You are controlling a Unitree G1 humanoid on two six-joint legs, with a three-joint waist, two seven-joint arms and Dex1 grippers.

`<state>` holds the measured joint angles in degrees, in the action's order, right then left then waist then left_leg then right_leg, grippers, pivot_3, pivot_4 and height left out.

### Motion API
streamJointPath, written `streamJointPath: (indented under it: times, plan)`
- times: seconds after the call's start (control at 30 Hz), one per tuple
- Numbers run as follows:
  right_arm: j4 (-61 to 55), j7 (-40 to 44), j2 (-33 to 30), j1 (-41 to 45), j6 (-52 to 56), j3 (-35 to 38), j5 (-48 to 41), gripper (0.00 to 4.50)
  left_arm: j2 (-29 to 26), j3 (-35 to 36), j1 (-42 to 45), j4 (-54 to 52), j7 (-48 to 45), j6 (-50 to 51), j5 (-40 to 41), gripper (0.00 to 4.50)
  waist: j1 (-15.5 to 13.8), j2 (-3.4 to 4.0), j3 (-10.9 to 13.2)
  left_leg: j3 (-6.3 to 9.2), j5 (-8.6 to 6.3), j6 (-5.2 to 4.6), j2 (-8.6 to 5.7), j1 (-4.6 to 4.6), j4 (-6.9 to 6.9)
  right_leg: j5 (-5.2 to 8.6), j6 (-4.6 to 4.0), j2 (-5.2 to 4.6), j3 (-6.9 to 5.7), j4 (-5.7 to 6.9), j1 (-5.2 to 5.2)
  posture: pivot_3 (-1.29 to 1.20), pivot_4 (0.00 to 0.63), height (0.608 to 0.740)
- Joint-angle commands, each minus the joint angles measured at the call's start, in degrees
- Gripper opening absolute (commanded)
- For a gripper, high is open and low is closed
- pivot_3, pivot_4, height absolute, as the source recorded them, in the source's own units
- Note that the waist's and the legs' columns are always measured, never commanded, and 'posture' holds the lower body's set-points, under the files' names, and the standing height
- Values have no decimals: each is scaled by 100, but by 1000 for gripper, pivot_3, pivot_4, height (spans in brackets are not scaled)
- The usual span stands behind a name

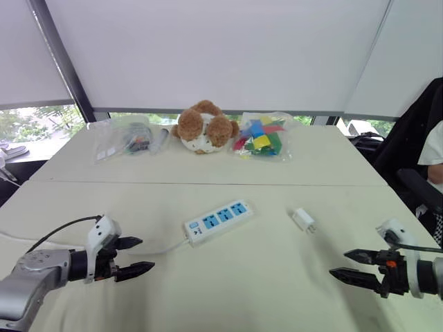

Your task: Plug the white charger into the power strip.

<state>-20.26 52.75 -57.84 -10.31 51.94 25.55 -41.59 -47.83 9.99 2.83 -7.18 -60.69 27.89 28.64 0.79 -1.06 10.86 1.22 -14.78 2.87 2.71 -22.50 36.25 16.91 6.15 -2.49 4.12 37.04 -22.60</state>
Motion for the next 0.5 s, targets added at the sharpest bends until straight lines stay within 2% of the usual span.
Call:
streamJointPath:
  times: [0.03, 0.5]
  plan:
    - [-179, -78, 53, 98, -72, 17, 24, 4458, 22, 53, 70, -122, 76, -80, -22, 4496, 6, 0, 0, 0, 0, 0, 0, 0, 2, 1, -2, 0, 0, 0, 0, 0, 150, 739]
    - [-103, -143, 22, 350, -108, -249, 222, 4458, 33, 58, 222, -36, 104, -156, -105, 4496, 10, -1, 0, -3, 0, 0, 0, 2, 6, 1, -2, -1, 3, 1, 2, 0, 150, 739]
